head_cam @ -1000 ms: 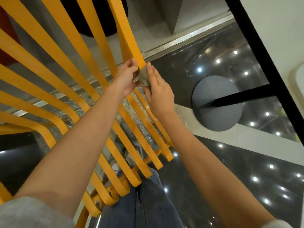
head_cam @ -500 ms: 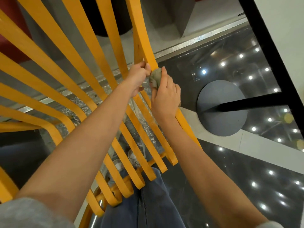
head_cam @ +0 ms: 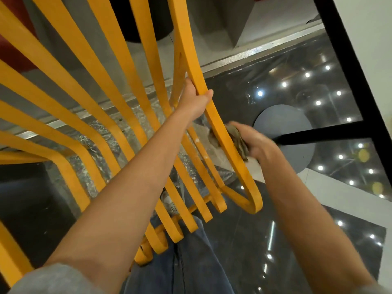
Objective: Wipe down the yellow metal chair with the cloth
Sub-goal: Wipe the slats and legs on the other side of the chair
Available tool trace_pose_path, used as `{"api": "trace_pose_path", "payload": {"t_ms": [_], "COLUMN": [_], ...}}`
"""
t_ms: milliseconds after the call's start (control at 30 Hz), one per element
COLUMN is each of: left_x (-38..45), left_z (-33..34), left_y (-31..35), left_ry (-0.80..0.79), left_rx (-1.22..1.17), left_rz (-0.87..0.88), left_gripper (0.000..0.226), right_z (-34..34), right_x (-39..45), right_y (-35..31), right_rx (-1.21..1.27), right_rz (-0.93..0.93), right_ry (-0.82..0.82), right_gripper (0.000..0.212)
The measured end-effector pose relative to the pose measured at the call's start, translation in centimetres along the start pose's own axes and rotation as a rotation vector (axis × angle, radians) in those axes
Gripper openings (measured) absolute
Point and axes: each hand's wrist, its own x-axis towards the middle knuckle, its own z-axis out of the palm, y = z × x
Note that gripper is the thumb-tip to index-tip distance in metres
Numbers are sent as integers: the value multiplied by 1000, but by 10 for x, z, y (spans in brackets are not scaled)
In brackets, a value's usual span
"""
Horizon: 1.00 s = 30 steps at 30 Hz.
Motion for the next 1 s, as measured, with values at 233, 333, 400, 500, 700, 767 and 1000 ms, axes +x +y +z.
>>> {"api": "trace_pose_path", "payload": {"t_ms": [233, 333, 400, 500, 700, 767, 1000], "left_x": [-5, -7, -8, -8, -5, -7, -14], "left_z": [2, 5, 9, 11, 7, 8, 16], "left_y": [4, 5, 6, 5, 6, 7, 10], "left_ry": [120, 151, 152, 155, 189, 197, 177], "left_rx": [23, 0, -12, 0, 34, 26, 5], "left_rz": [-13, -8, -16, -40, -26, -13, -28], "left_gripper": [50, 46, 50, 52, 45, 42, 47], "right_z": [21, -3, -9, 11, 36, 34, 36], "right_x": [25, 16, 16, 27, 22, 5, -53], "right_y": [-27, 39, 45, 3, -9, 36, 132], "right_rx": [46, 22, 21, -2, -56, -231, -593], "right_rz": [-269, -191, -163, -244, -402, -618, -618], "right_ry": [-291, -626, -715, -716, 77, 337, 904], "right_gripper": [37, 31, 37, 34, 47, 34, 38]}}
